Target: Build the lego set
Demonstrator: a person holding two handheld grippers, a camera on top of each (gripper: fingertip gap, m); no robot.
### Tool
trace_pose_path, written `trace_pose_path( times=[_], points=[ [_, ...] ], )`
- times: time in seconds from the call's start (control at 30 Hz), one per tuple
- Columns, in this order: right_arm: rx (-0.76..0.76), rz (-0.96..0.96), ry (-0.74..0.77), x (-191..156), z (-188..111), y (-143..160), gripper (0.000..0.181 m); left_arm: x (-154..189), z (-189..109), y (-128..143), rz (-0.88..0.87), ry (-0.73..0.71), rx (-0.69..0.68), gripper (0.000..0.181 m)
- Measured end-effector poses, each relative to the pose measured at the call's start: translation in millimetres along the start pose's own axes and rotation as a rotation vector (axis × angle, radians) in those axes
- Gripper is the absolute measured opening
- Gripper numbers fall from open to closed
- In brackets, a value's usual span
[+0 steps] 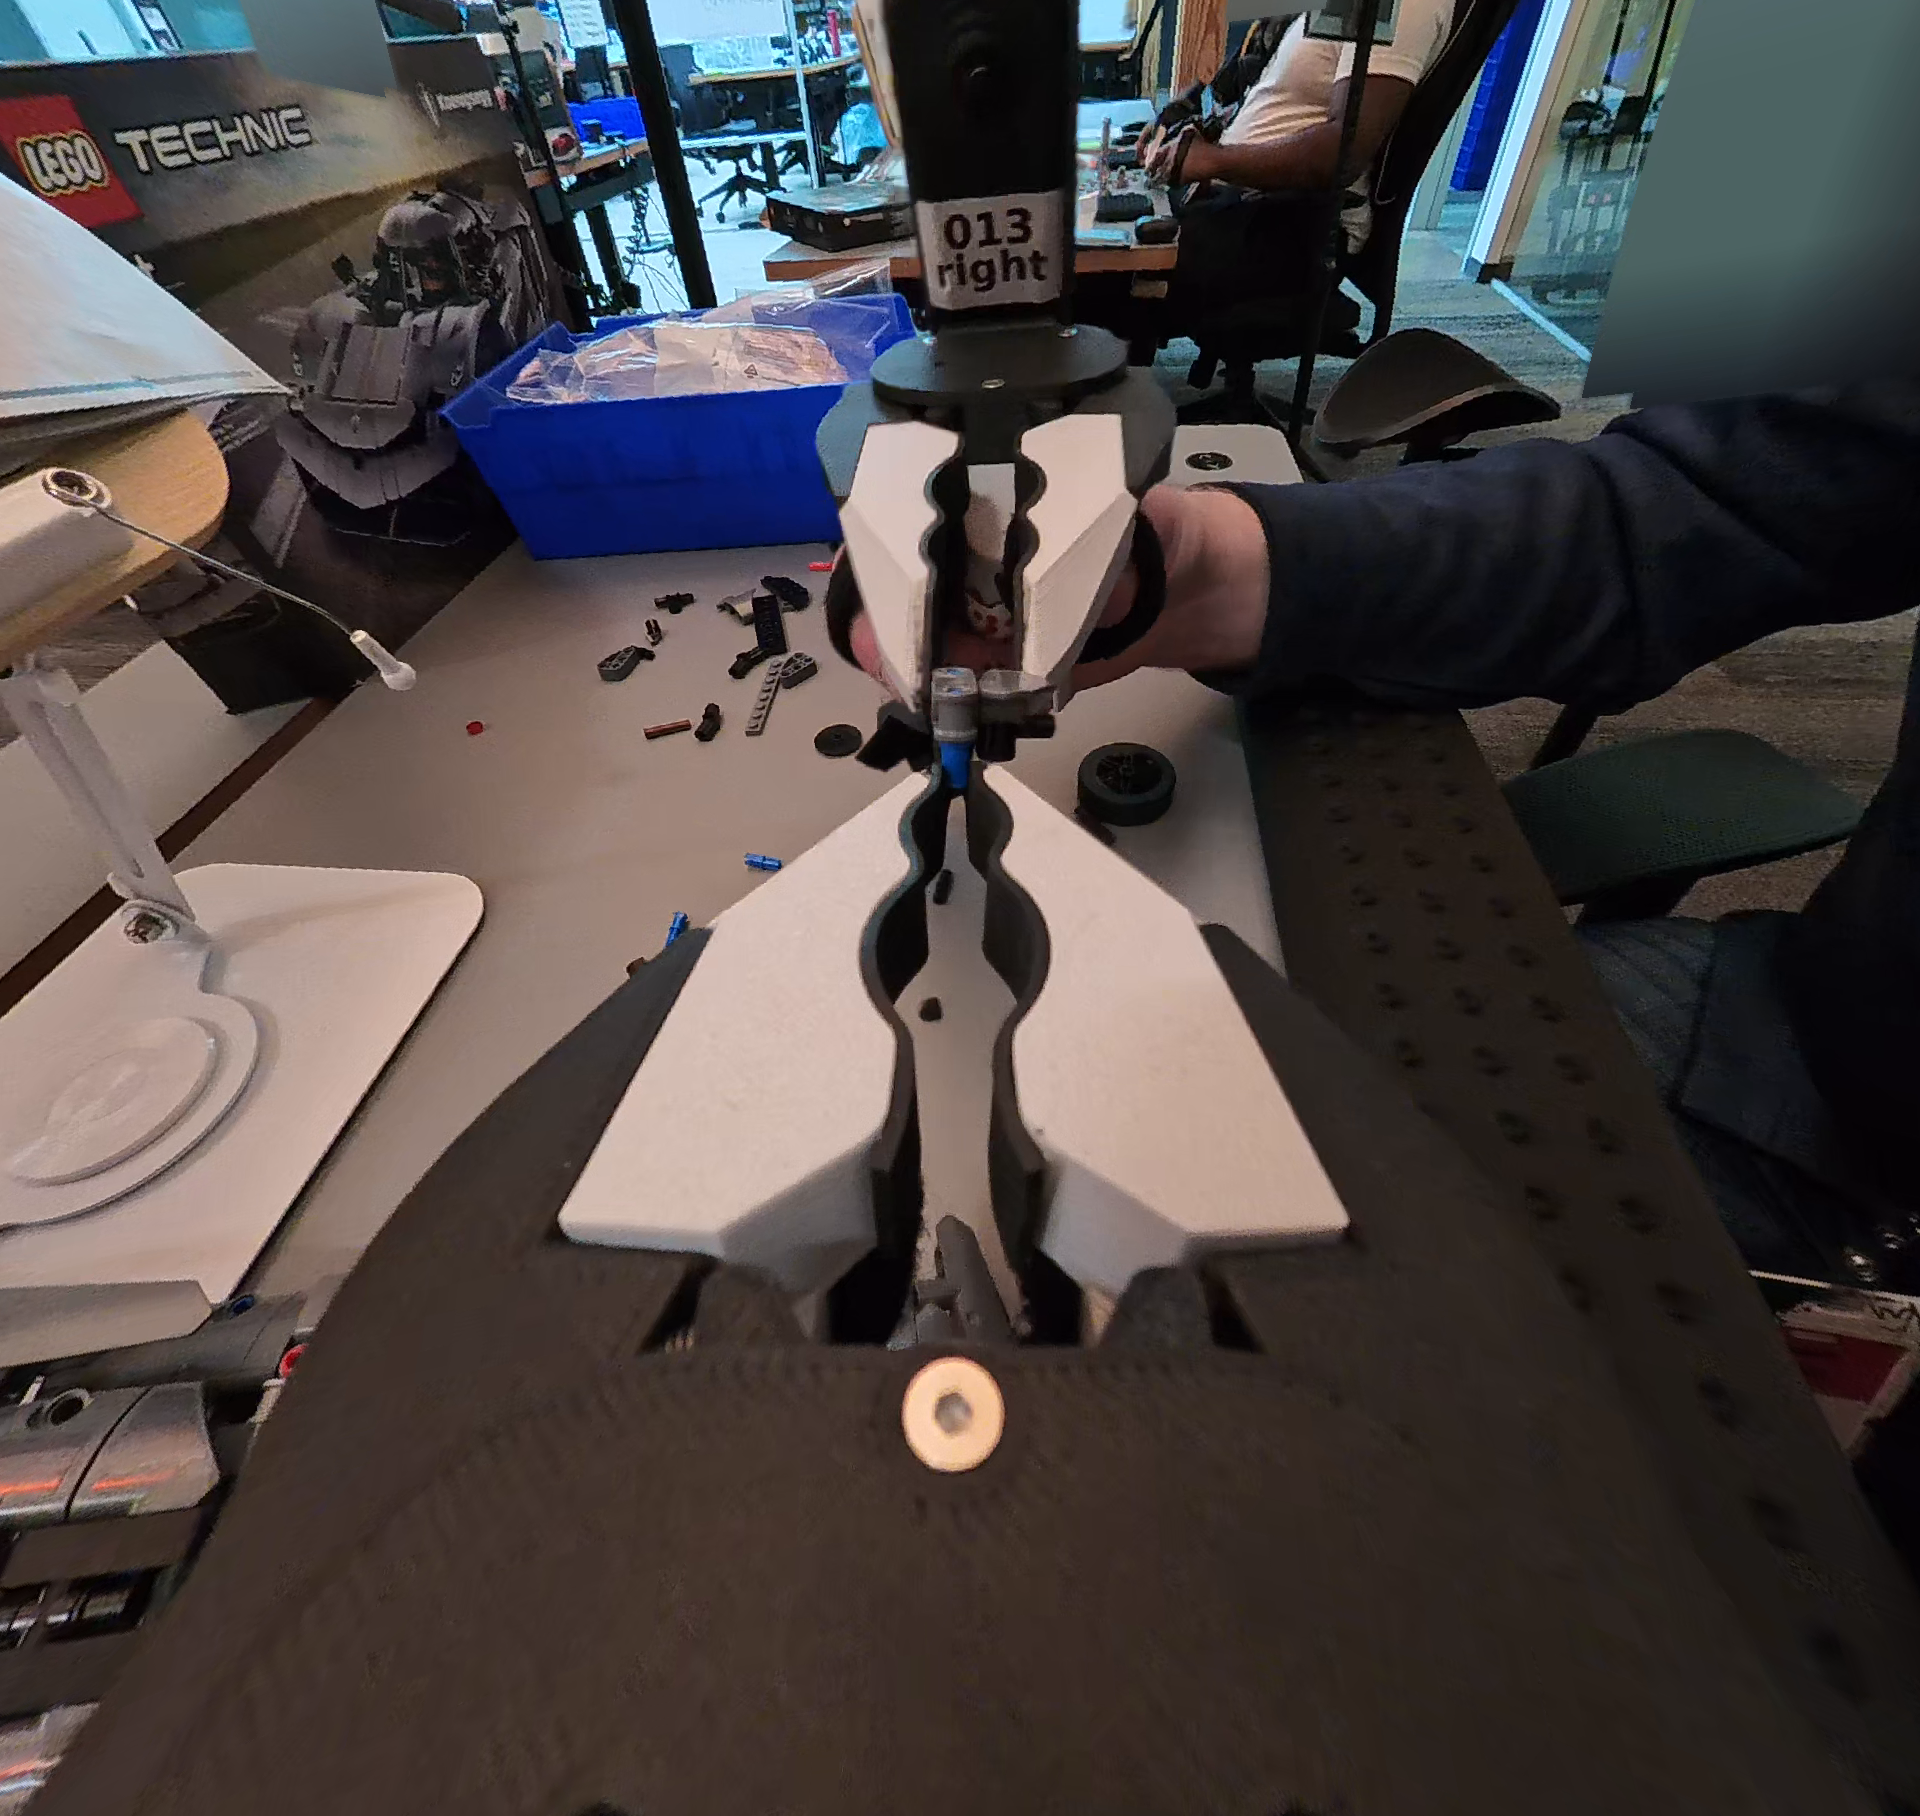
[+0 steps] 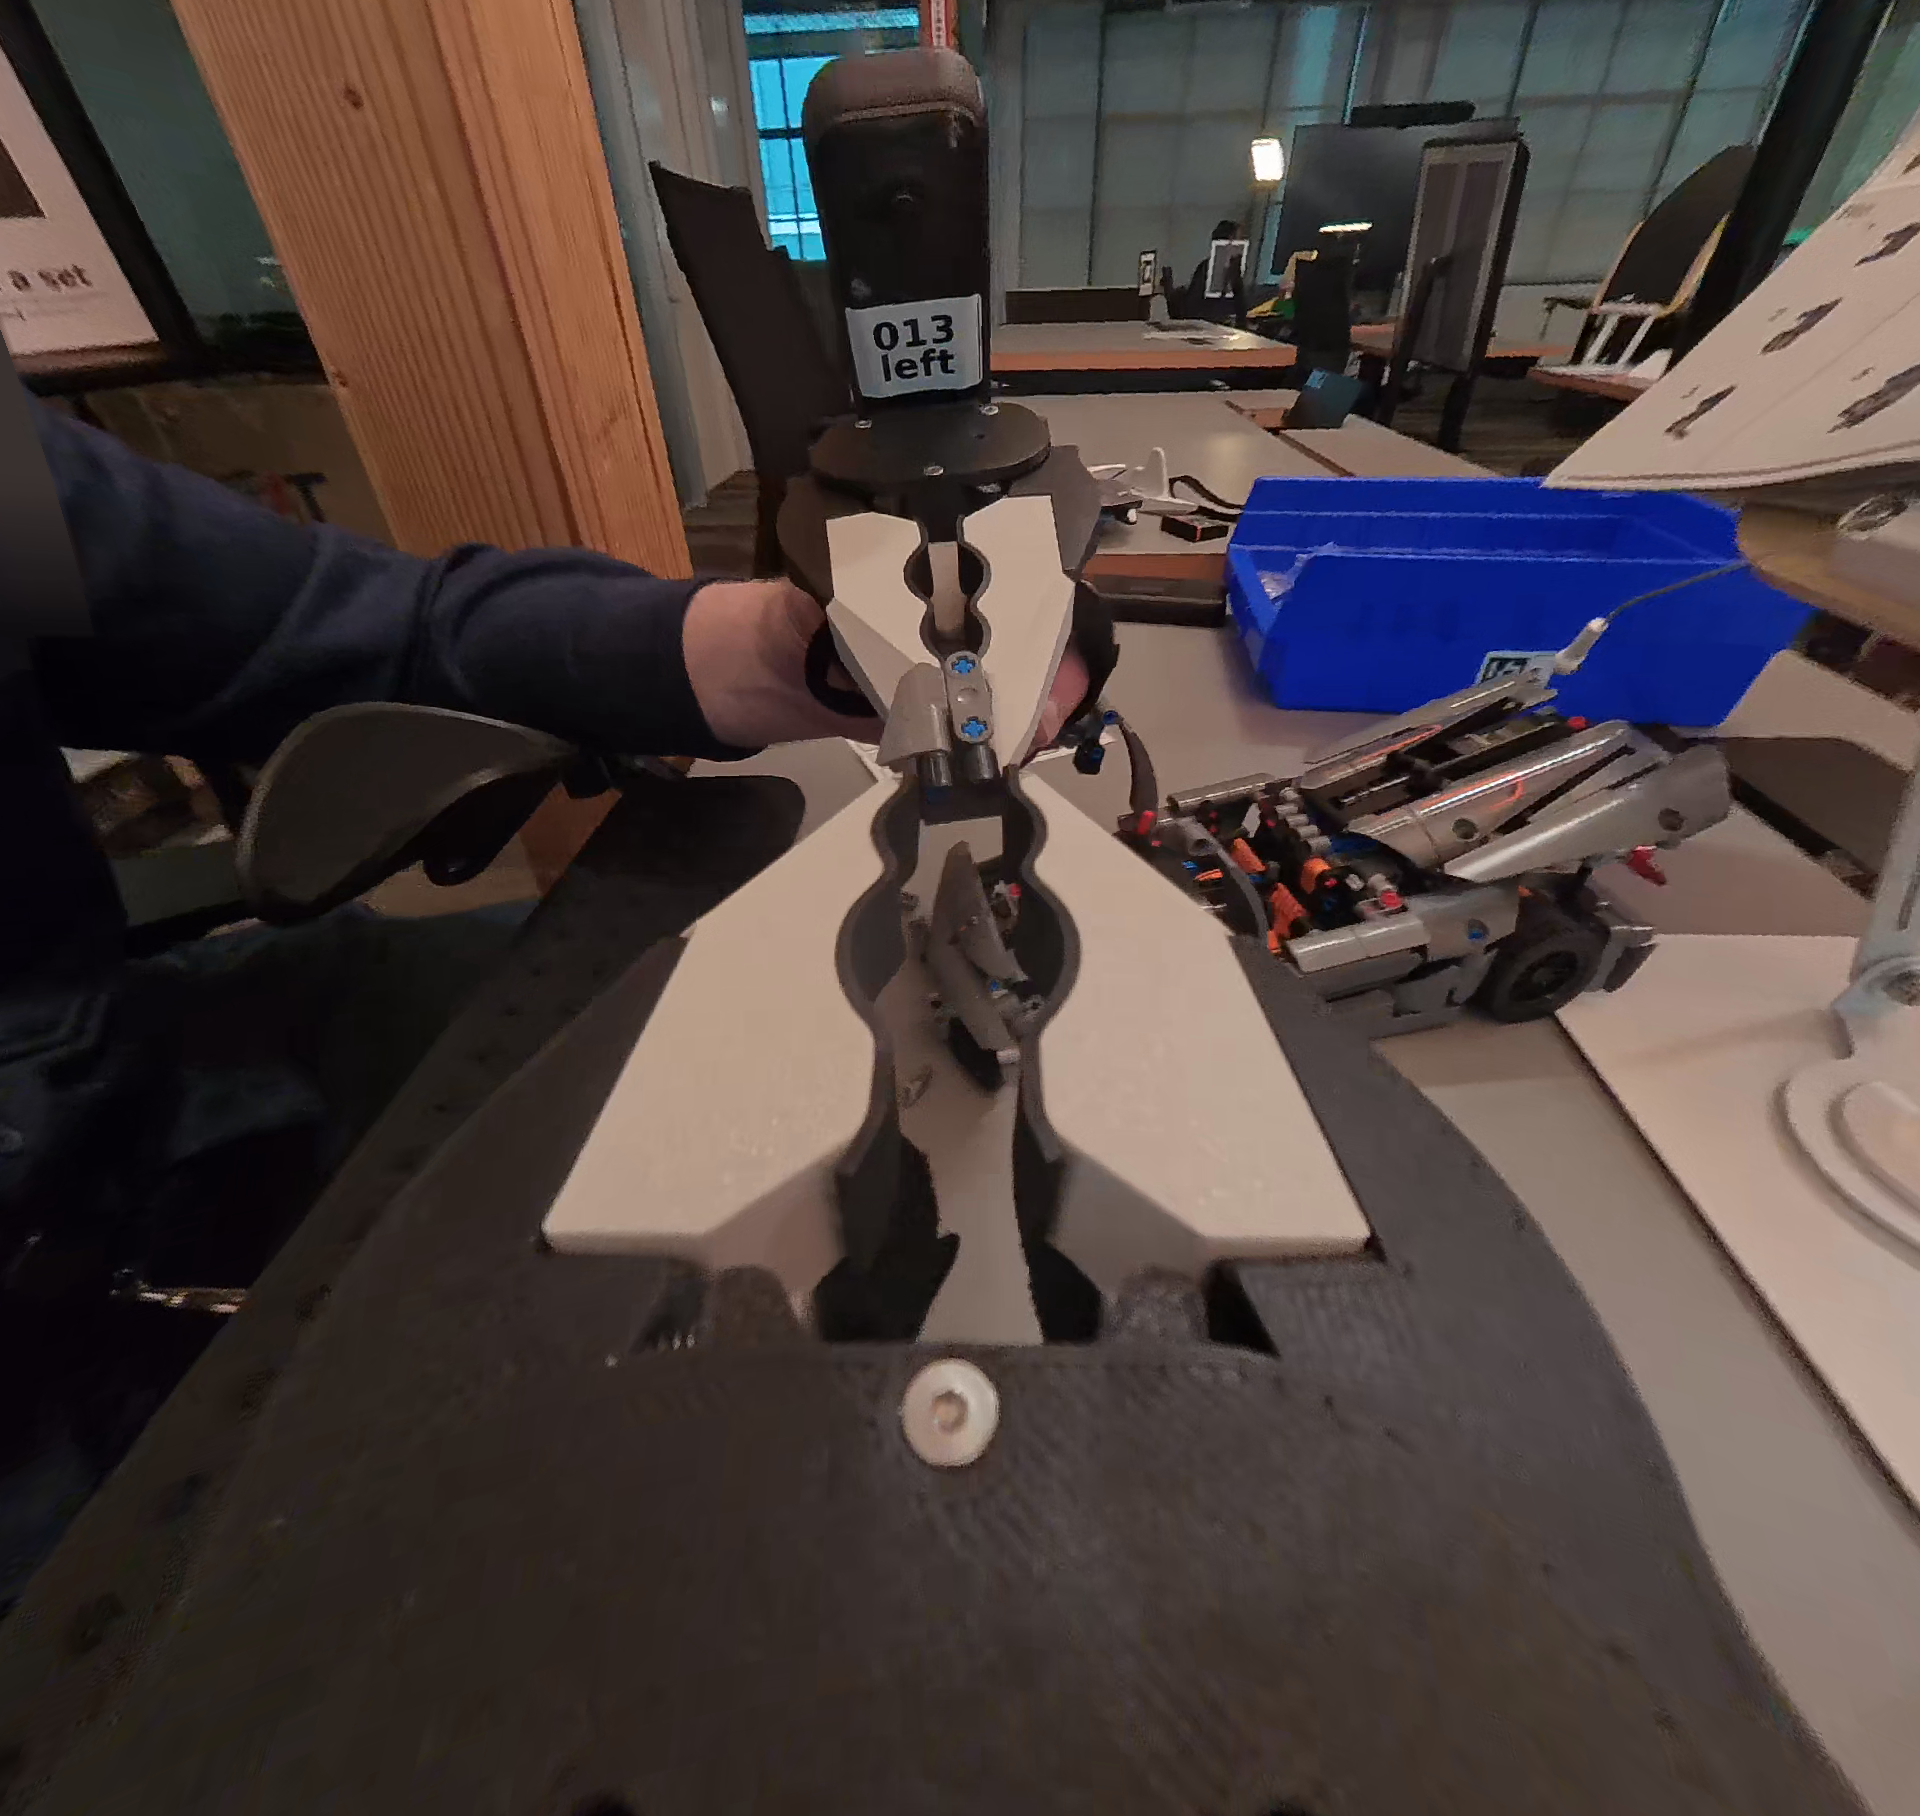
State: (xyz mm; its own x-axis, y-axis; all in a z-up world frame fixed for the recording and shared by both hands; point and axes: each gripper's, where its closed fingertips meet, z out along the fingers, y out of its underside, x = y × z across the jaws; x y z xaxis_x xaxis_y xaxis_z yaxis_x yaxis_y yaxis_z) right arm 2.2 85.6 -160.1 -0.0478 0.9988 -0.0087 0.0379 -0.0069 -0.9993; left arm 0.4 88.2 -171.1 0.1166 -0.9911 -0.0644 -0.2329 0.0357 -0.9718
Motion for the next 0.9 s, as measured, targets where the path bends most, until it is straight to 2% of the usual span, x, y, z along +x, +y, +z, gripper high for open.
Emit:
trace_pose_path(
  times=[0.1,0.2,0.27,0.43,0.53,0.63,0.8,0.9],
  points=[
    [0.000,-0.058,0.044,1.7,-0.2,-2.8,0.012,-3.0,-0.2,-2.1,-0.018,-0.010,0.018,0.001],
    [0.020,-0.050,0.041,1.7,-1.0,-5.1,0.012,-3.1,0.5,-5.0,-0.054,0.003,0.040,0.013],
    [0.024,-0.025,0.027,1.8,-0.8,-4.4,0.013,-1.5,1.4,-4.7,-0.040,0.001,0.036,0.000],
    [0.023,-0.009,0.029,1.8,-0.4,-4.3,0.014,-0.6,0.1,-4.7,-0.031,0.001,0.022,0.000],
    [0.020,0.047,0.052,10.0,-4.5,-2.9,0.030,-8.7,-2.1,-2.5,-0.029,-0.047,0.007,0.000],
    [-0.056,0.010,0.130,21.3,-13.0,4.9,0.031,-17.4,-7.8,-1.1,-0.037,-0.089,0.015,0.000],
    [-0.312,-0.053,0.245,33.1,-17.6,42.6,0.024,-25.6,-6.7,10.4,-0.066,-0.127,-0.024,0.000],
    [-0.356,-0.062,0.249,29.0,-20.6,50.1,0.021,-25.3,-0.3,22.7,-0.070,-0.125,-0.080,0.000]
  ],
)
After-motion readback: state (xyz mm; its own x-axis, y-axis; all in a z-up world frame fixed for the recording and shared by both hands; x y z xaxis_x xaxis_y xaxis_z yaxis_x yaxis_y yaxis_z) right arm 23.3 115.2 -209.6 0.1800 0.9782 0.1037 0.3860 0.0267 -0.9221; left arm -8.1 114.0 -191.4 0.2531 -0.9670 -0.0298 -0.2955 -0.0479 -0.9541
